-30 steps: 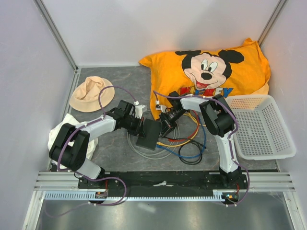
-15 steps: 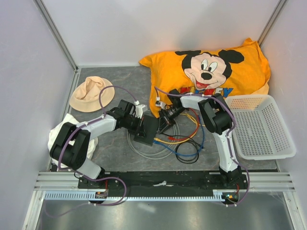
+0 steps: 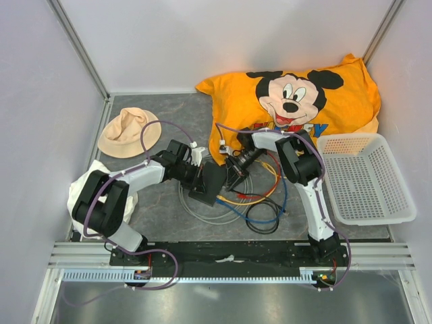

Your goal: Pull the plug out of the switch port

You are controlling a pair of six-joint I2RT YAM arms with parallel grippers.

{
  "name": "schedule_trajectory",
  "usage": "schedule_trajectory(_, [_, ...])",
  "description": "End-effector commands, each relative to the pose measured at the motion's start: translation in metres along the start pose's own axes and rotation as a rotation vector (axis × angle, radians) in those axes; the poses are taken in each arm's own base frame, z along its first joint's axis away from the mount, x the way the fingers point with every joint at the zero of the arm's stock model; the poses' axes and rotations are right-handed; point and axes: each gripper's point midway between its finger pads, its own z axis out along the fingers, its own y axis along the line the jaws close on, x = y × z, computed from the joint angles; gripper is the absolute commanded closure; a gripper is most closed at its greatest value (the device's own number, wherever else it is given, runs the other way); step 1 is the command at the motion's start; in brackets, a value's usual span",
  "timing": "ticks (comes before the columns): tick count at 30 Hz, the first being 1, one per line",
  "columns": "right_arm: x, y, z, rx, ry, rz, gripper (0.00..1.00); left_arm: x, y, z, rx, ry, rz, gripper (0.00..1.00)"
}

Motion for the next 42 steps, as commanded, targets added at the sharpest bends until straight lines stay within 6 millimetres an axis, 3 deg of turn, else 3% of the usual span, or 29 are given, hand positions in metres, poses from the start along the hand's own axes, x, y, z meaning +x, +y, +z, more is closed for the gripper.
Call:
schedule_trajectory(1, [-0.020, -0.032, -0.005, 0.100, 0.074, -0.130, 1.00, 0.007, 0.012, 0.004, -0.043, 0.037, -0.001, 0.98])
schedule_trajectory(4, [-0.038, -0.021, -0.021, 0.114, -0.014, -0.167, 1.00, 0.006, 0.011, 0.003, -0.044, 0.031, 0.004, 0.99])
schedule_trajectory(6, [-0.050, -0.006, -0.043, 0.146, -0.090, -0.241, 1.00, 0.007, 0.011, 0.002, -0.045, 0.029, 0.004, 0.99])
schedule_trajectory(7, [-0.045, -0.006, -0.048, 0.156, -0.101, -0.243, 1.00, 0.005, 0.010, 0.001, -0.045, 0.021, 0.009, 0.98])
schedule_trajectory(8, [-0.049, 0.006, -0.065, 0.189, -0.145, -0.287, 1.00, 0.006, 0.010, 0.001, -0.045, 0.021, 0.009, 0.98])
schedule_trajectory(11, [-0.055, 0.013, -0.101, 0.259, -0.242, -0.310, 1.00, 0.005, 0.009, 0.000, -0.044, 0.013, 0.014, 0.98])
schedule_trajectory(15, [-0.067, -0.011, -0.160, 0.492, -0.367, -0.257, 1.00, 0.004, 0.007, -0.001, -0.037, 0.003, 0.019, 0.98])
schedule_trajectory(18, [-0.066, -0.019, -0.191, 0.598, -0.429, -0.230, 1.00, 0.000, 0.006, -0.001, -0.030, -0.010, 0.016, 0.98])
schedule_trajectory(24, [-0.042, -0.056, -0.241, 0.881, -0.486, -0.108, 1.00, -0.013, 0.003, 0.003, -0.013, -0.036, 0.007, 0.98])
schedule_trajectory(26, [-0.032, -0.067, -0.242, 0.921, -0.467, -0.071, 0.99, -0.017, 0.003, 0.003, -0.011, -0.038, 0.012, 0.99])
schedule_trajectory(28, [-0.027, -0.075, -0.240, 0.940, -0.462, -0.044, 0.92, -0.019, 0.004, 0.004, -0.013, -0.038, 0.015, 0.99])
schedule_trajectory(29, [-0.023, -0.080, -0.240, 0.954, -0.451, -0.029, 0.87, -0.019, 0.003, 0.004, -0.011, -0.039, 0.016, 0.98])
schedule_trajectory(30, [-0.023, -0.082, -0.239, 0.959, -0.451, -0.024, 0.73, -0.019, 0.004, 0.004, -0.013, -0.038, 0.016, 0.98])
schedule_trajectory(32, [-0.024, -0.081, -0.241, 0.960, -0.461, -0.017, 0.63, -0.019, 0.004, 0.003, -0.015, -0.041, 0.016, 0.99])
schedule_trajectory(38, [-0.049, -0.036, -0.245, 0.851, -0.496, -0.221, 0.49, -0.020, 0.002, 0.000, -0.020, -0.061, 0.027, 0.98])
schedule_trajectory(42, [-0.053, -0.012, -0.225, 0.720, -0.490, -0.295, 0.45, -0.022, 0.001, -0.003, -0.018, -0.070, 0.036, 0.98])
